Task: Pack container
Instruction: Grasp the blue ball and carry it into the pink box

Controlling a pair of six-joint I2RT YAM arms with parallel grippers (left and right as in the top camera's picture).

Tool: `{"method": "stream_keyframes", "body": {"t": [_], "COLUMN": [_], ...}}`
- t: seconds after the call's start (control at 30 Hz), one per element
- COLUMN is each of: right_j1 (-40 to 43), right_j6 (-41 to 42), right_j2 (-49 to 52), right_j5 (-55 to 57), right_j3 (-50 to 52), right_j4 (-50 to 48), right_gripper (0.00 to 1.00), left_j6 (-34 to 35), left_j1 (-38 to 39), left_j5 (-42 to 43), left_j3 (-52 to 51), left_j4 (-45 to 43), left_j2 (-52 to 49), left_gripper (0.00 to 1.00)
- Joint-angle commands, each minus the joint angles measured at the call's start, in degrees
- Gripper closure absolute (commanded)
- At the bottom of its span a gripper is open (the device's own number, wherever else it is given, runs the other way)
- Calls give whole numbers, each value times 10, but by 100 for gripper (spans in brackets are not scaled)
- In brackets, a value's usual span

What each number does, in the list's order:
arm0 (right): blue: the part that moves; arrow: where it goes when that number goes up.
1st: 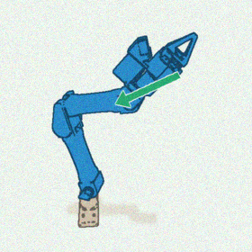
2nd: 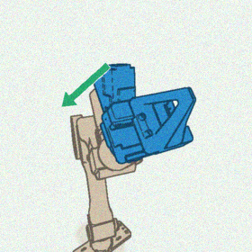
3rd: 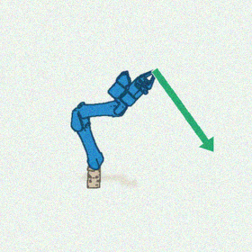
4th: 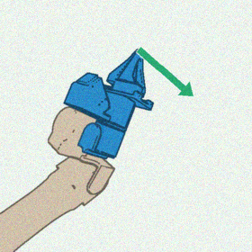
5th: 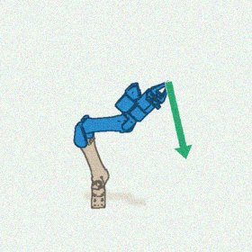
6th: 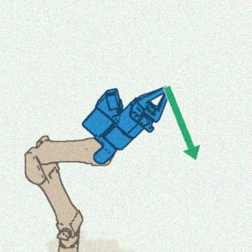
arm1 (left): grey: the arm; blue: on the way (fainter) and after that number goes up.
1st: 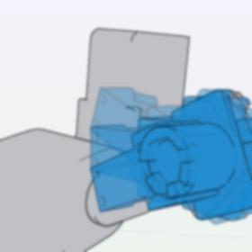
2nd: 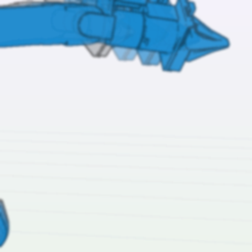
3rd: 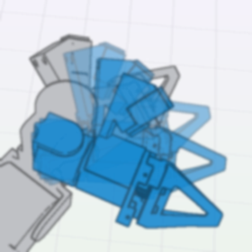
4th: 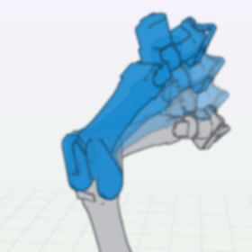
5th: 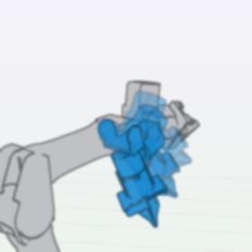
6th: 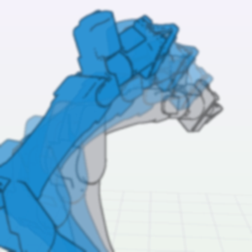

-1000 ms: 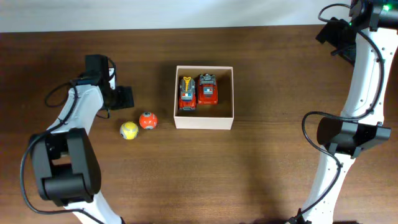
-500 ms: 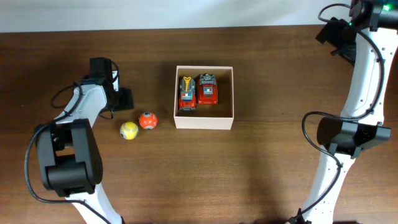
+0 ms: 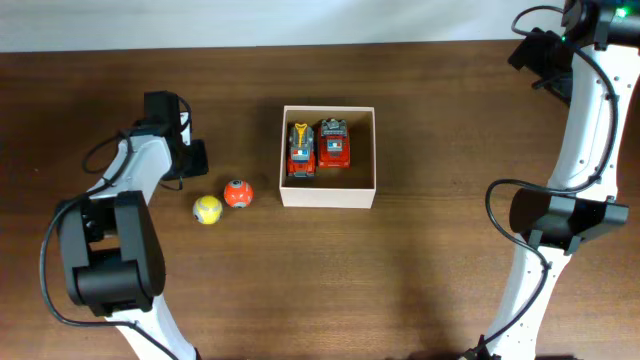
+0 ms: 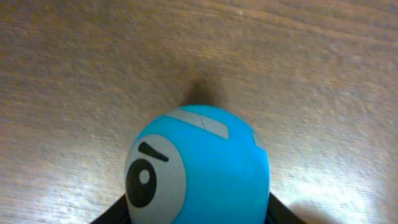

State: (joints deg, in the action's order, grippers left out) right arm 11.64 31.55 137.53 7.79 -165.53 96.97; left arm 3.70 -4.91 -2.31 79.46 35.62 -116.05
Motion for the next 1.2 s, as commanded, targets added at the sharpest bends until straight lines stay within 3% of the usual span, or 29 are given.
{"method": "stream_keyframes", "body": {"t": [0.0, 0.27, 0.4, 0.53, 0.77, 1.17], "right_j1": [1, 1, 1, 1, 1, 1], "right_j6": [7, 7, 7, 7, 7, 7], "right_j2": [-14, -14, -14, -14, -14, -14], "right_j5": [1, 1, 1, 1, 1, 1], "right_j3": [-9, -9, -9, -9, -9, -9], "right_j4": [3, 3, 3, 3, 3, 3], "right_gripper": [1, 1, 1, 1, 1, 1], "left_j6": [-1, -19, -105, -176, -281, -283], "left_j1": [-1, -1, 1, 19, 84, 208], "left_j5": [34, 177, 375, 474, 470, 273], "left_j3": [41, 144, 170, 170, 170, 170], "left_j4": [26, 129, 170, 200, 270, 283], "left_j2": [8, 45, 68, 81, 81, 81], "left_gripper": [59, 59, 59, 60, 63, 63]}}
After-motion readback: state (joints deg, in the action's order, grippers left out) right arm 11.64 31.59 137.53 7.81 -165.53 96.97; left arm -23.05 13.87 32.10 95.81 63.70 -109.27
